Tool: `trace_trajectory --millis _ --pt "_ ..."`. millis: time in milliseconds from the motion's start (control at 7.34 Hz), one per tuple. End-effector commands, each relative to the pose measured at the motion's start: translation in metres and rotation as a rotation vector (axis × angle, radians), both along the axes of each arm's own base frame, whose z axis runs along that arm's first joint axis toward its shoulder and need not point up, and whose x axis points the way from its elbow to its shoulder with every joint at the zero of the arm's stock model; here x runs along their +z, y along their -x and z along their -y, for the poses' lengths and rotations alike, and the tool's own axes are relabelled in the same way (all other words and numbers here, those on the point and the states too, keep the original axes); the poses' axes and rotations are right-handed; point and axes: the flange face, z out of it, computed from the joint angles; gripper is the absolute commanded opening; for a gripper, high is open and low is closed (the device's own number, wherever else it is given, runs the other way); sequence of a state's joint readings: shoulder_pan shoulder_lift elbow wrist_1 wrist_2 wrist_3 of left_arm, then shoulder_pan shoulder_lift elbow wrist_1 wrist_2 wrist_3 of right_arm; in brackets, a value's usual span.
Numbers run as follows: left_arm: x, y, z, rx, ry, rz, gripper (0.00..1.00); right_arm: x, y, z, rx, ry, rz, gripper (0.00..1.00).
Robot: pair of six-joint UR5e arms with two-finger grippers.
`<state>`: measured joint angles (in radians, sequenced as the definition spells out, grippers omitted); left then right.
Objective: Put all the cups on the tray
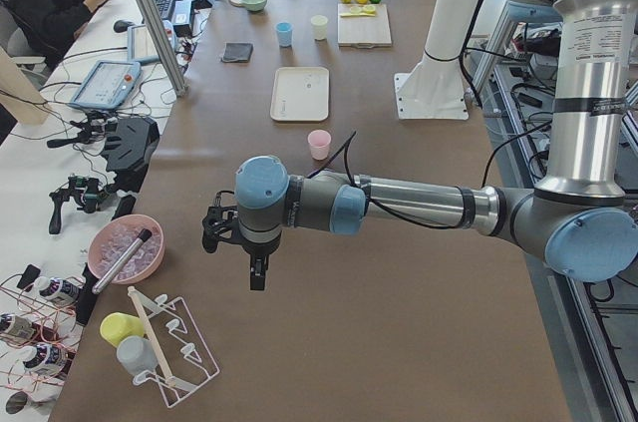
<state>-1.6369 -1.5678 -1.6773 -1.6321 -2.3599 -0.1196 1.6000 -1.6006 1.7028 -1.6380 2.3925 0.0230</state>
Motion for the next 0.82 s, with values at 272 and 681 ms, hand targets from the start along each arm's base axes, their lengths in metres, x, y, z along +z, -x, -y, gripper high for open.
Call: trace_trajectory --millis 272,681 --pt "-0.0037 0.0 -0.0014 -0.001 -0.004 0.002 0.98 -0.0014 0.0008 -0.0008 0.0 -0.004 0.011 1.0" --pt "-0.0022 0.0 -0.0014 0.0 -0.002 0.002 0.98 -0.0014 0.0008 -0.0008 0.0 -0.004 0.011 1.0"
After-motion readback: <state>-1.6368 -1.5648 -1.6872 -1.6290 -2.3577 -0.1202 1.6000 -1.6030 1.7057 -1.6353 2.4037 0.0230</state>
